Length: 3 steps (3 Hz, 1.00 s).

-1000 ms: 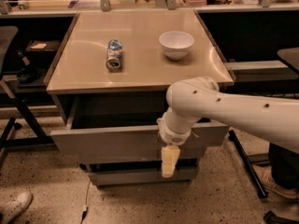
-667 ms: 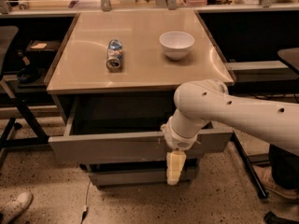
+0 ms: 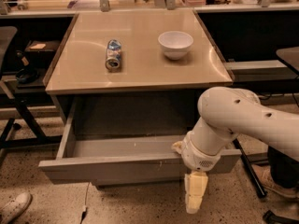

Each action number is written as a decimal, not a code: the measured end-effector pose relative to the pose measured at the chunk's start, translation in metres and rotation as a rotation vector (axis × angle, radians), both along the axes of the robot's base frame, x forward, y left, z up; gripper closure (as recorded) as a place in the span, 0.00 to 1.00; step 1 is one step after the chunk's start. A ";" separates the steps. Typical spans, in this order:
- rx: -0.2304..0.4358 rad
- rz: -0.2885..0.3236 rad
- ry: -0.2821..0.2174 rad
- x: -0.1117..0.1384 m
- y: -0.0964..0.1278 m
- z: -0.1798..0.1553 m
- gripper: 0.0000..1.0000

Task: Open top drawer

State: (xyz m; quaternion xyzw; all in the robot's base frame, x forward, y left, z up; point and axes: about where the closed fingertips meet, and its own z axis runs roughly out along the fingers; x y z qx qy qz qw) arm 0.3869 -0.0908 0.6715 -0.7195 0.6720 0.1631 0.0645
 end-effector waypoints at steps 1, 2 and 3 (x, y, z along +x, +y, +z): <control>0.005 -0.001 0.005 -0.003 -0.001 0.002 0.00; -0.011 0.012 -0.002 0.017 0.004 -0.013 0.00; -0.028 0.029 0.025 0.029 0.009 -0.037 0.00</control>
Offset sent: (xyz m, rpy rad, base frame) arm 0.0493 0.0121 -0.0376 -0.0315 -0.0095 0.0291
